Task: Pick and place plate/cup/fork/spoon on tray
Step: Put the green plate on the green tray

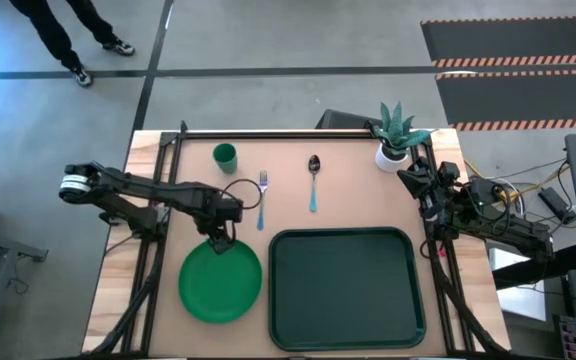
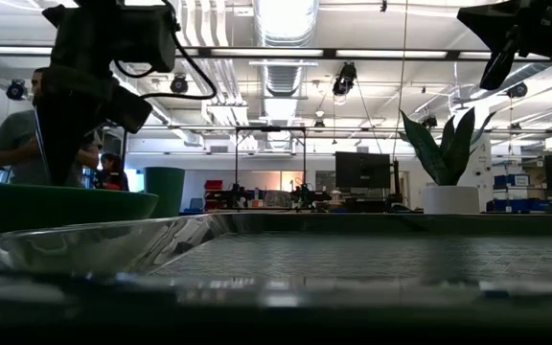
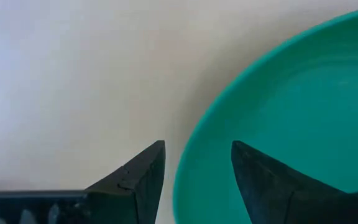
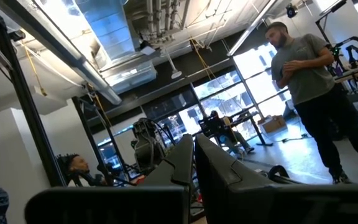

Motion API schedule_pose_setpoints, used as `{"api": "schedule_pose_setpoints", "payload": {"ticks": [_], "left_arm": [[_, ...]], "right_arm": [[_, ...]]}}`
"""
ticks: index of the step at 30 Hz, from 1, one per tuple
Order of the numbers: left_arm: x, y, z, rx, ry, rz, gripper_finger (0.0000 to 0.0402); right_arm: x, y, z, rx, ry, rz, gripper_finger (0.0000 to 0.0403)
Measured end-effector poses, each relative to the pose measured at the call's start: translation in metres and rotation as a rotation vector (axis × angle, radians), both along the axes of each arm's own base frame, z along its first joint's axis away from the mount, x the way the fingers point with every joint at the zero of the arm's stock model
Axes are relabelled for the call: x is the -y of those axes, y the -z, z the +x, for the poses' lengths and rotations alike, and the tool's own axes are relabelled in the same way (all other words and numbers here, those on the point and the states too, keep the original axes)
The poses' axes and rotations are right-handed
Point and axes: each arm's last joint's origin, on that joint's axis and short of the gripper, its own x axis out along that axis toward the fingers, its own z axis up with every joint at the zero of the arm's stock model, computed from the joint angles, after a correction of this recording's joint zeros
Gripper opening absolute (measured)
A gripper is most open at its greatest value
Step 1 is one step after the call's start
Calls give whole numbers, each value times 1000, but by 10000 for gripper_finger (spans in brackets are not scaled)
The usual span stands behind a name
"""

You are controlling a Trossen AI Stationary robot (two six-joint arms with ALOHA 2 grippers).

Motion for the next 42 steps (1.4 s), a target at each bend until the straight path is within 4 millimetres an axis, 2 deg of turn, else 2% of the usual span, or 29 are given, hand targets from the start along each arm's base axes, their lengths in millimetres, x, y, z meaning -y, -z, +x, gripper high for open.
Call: {"api": "schedule_pose_setpoints", "payload": {"ticks": [5, 11, 21, 24, 28, 29, 37, 42], "left_arm": [[1, 4, -1, -7, 3, -10, 169], [2, 22, -14, -72, -5, -52, 169], [4, 47, -16, 21, -49, -121, 163], [4, 55, -21, 3, -96, -151, 127], [7, 63, -29, -35, -109, -233, 30], [7, 64, -30, -35, -107, -236, 19], [7, 49, -7, 124, -101, -226, 3], [6, 15, 14, 265, -98, -217, 0]], "right_arm": [[0, 0, 0, 0, 0, 1, 9], [0, 0, 0, 1, -1, 3, 9], [0, 0, 0, 3, 7, 6, 9], [0, 0, 0, 3, 12, 8, 9], [1, 0, 0, 5, 32, 14, 9], [1, 0, 0, 6, 33, 14, 9], [1, 0, 0, 6, 33, 14, 9], [1, 0, 0, 5, 32, 15, 9]]}}
